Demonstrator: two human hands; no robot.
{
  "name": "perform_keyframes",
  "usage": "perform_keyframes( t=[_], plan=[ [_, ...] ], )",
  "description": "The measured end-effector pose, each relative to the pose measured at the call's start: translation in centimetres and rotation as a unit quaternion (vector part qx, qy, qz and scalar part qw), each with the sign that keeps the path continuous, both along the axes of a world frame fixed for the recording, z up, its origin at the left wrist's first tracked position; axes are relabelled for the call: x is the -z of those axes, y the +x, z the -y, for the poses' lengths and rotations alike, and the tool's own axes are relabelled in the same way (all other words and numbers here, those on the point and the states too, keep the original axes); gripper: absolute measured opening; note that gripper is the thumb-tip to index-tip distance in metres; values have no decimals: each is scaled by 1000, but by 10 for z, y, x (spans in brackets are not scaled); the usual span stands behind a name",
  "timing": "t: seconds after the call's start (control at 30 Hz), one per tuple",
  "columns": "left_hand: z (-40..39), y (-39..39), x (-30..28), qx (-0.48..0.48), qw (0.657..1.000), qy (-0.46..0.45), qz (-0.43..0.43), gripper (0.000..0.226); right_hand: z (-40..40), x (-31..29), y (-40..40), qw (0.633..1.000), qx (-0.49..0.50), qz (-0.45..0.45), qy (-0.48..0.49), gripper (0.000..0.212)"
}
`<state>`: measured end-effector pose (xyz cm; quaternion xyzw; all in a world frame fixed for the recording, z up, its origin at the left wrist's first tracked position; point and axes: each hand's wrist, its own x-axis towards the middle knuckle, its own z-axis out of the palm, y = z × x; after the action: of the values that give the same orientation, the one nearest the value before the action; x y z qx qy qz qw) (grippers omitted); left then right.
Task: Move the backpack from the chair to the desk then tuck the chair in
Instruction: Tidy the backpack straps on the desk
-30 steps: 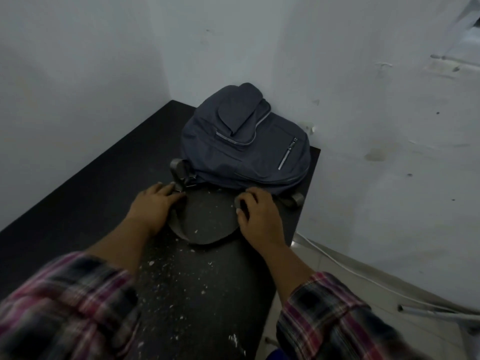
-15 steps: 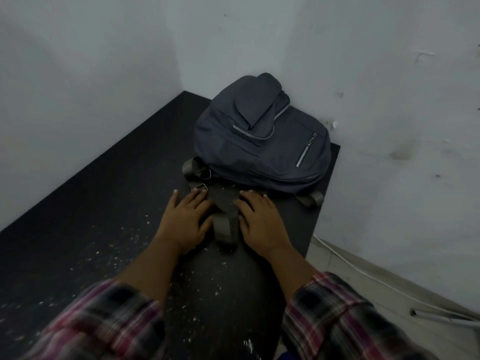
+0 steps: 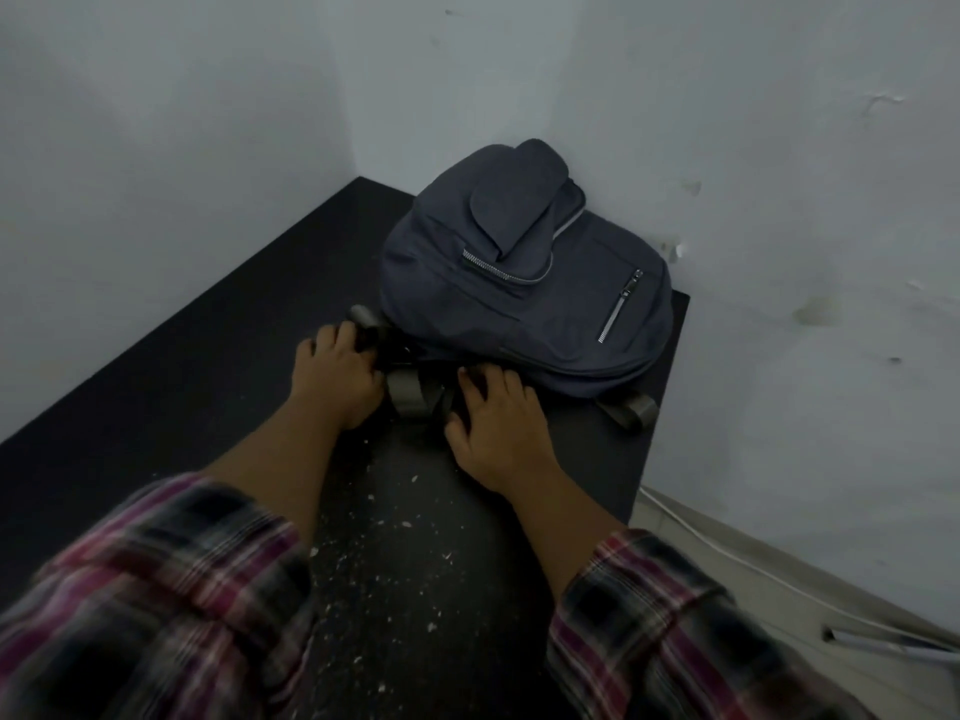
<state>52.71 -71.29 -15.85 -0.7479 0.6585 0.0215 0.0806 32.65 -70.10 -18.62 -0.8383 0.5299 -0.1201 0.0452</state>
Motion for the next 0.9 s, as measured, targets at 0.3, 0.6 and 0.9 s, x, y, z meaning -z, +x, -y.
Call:
perform_keyframes(
  t=[0.3,0.6,0.9],
  plan=[
    [-39,4,-10,-66,953,-185,-230,45,-21,10,4,999,4,6,43,62],
    [-92,-26,27,188,977,-32,-91,72,-18,-8,-2,989,-23,-60,129,56],
    [-58,-22,7,73,995,-45,40,47,-26,-14,-17,982,-42,-66,170,57]
  ],
)
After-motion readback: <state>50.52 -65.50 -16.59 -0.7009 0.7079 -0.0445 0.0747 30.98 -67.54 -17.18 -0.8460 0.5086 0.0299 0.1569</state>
